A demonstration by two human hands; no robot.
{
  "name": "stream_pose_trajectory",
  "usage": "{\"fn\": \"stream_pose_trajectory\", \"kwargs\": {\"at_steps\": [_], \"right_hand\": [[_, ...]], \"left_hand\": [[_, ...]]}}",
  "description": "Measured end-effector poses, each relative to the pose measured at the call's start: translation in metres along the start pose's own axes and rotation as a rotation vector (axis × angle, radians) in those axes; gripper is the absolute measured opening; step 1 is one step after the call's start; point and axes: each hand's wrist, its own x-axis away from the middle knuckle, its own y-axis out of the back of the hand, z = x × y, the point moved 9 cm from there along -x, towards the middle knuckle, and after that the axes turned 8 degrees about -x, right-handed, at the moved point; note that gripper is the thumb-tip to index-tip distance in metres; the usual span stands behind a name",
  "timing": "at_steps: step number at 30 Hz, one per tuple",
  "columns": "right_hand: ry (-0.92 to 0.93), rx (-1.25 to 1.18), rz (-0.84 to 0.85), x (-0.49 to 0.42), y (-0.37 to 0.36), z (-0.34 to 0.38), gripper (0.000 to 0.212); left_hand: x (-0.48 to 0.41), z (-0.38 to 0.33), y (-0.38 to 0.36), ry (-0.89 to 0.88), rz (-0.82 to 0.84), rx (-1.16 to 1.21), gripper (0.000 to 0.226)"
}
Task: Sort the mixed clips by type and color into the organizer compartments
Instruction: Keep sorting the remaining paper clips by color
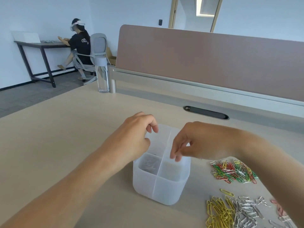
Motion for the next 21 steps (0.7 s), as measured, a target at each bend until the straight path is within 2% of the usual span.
{"fn": "stream_pose_trajectory", "kwargs": {"at_steps": [9,15,21], "right_hand": [[-0.236,0.048,0.489,-0.007,-0.041,-0.015,0.026],[-0.297,0.0,0.524,-0.009,-0.044,-0.023,0.038],[-0.239,0.053,0.465,-0.015,-0.048,-0.025,0.035]], "left_hand": [[0.001,0.003,-0.006,0.006,-0.015,0.066,0.041],[0.002,0.004,-0.006,0.014,-0.014,0.075,0.041],[0.002,0.004,-0.007,0.023,-0.013,0.083,0.04]]}}
